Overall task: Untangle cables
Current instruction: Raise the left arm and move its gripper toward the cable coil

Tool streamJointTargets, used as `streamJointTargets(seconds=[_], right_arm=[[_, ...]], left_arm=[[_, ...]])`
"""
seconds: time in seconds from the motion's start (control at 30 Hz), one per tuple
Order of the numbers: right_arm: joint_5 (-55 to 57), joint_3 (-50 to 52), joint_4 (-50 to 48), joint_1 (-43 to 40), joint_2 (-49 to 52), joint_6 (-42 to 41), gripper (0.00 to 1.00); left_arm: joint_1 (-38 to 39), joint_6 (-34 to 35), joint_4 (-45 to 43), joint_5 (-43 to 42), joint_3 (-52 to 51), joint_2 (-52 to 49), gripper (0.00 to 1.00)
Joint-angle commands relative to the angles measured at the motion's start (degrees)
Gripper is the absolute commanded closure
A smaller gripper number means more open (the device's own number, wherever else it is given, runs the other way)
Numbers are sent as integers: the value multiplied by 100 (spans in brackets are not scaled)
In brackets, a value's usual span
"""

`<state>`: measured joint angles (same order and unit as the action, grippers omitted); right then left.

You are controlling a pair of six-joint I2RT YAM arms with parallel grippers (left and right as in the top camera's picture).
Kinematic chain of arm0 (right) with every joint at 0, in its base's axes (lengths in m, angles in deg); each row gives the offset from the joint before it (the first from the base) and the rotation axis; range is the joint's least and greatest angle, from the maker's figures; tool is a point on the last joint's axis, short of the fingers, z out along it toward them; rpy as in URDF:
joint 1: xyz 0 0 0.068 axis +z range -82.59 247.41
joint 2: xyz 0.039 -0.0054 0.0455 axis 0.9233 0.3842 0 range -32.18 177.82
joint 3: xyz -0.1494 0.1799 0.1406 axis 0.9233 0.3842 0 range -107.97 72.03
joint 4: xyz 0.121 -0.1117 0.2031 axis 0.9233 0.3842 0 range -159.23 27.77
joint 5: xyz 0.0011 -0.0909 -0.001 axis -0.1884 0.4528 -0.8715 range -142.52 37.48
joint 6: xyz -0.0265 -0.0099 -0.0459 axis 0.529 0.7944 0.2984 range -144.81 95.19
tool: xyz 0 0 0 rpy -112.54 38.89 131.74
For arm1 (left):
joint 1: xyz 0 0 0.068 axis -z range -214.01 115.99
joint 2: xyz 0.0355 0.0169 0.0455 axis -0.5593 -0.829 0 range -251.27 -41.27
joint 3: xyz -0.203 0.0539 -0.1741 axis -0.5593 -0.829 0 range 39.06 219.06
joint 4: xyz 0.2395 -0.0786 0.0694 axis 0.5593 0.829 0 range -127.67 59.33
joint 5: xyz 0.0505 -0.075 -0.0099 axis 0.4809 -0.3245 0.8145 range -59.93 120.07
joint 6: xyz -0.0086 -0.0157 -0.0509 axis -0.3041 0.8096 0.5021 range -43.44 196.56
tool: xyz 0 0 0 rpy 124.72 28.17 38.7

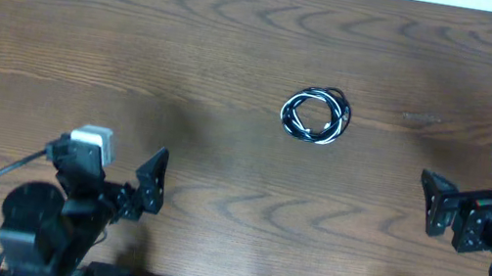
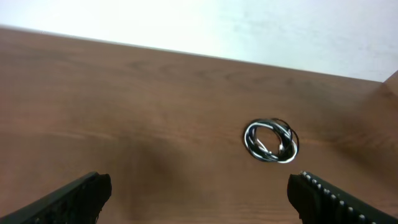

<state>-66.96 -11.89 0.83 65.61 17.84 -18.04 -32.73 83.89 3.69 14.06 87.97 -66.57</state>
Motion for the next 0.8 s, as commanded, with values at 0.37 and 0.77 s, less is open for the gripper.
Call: streamJointTargets(seconds=[0.37, 0.77], right_arm=[[175, -72, 63, -24, 153, 109, 1], [289, -72, 136, -24, 859, 103, 1]], left_arm=[[-22, -146, -1252, -614, 94, -1543, 12], [-17, -254, -2682, -2675, 103, -3300, 9]])
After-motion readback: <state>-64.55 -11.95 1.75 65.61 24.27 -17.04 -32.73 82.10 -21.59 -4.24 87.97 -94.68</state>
